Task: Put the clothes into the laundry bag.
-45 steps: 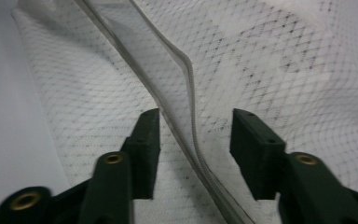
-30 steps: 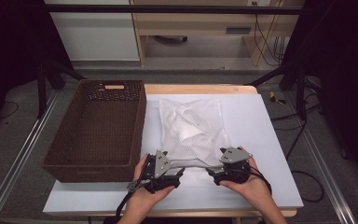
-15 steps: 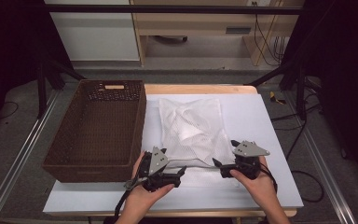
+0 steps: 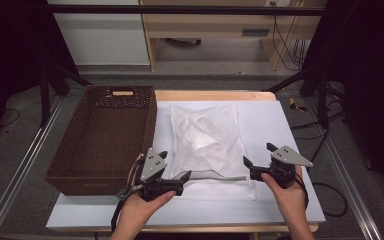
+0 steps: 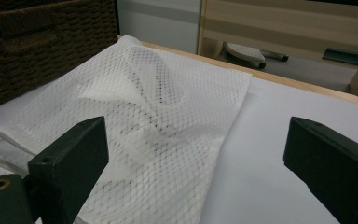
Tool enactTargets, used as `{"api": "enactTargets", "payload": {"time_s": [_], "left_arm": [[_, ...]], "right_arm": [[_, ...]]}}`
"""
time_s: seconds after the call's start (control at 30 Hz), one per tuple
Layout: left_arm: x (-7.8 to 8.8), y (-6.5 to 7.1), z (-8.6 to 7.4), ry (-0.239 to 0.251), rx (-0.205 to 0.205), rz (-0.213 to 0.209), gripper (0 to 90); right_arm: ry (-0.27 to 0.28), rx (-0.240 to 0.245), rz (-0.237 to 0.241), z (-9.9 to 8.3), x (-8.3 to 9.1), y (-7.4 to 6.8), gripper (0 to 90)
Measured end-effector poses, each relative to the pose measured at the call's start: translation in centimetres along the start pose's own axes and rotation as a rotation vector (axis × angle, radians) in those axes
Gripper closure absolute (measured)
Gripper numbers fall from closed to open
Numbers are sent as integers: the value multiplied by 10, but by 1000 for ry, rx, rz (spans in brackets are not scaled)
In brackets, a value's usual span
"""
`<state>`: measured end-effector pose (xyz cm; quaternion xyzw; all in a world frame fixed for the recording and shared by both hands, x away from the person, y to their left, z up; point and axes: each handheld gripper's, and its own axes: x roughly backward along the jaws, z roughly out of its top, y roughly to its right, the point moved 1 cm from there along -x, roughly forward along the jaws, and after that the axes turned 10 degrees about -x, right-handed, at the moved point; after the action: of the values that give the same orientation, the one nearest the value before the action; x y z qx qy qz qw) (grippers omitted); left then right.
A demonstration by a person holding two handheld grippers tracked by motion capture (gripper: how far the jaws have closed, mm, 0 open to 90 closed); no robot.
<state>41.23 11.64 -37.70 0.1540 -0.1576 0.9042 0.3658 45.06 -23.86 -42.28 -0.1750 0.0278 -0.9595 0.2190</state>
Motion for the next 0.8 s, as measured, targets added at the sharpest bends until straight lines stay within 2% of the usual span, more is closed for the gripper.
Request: {"api": "enactTargets", "payload": {"time_s": [0.03,0.07,0.27,0.37,0.47,0.77,0.8], "left_arm": [[0,0,0,0,0,0,91],[5,-6,2,4,13,11,91],[20,-25,5,7,20,60,91],[25,-32,4,12,30,83,89],[32,-44,2,13,39,129,88],[44,-66,-3,8,54,187,73],[47,-71,-4,9,58,205,73]], "right_arm": [[0,0,0,0,0,0,70],[-1,-1,-7,0,0,2,70],[-2,-6,-30,-1,2,9,74],[-1,-15,-37,-1,3,11,72],[-5,-11,-48,-3,2,15,59],[-10,-37,-95,-6,4,28,50],[-11,-41,-98,-6,4,29,50]]}}
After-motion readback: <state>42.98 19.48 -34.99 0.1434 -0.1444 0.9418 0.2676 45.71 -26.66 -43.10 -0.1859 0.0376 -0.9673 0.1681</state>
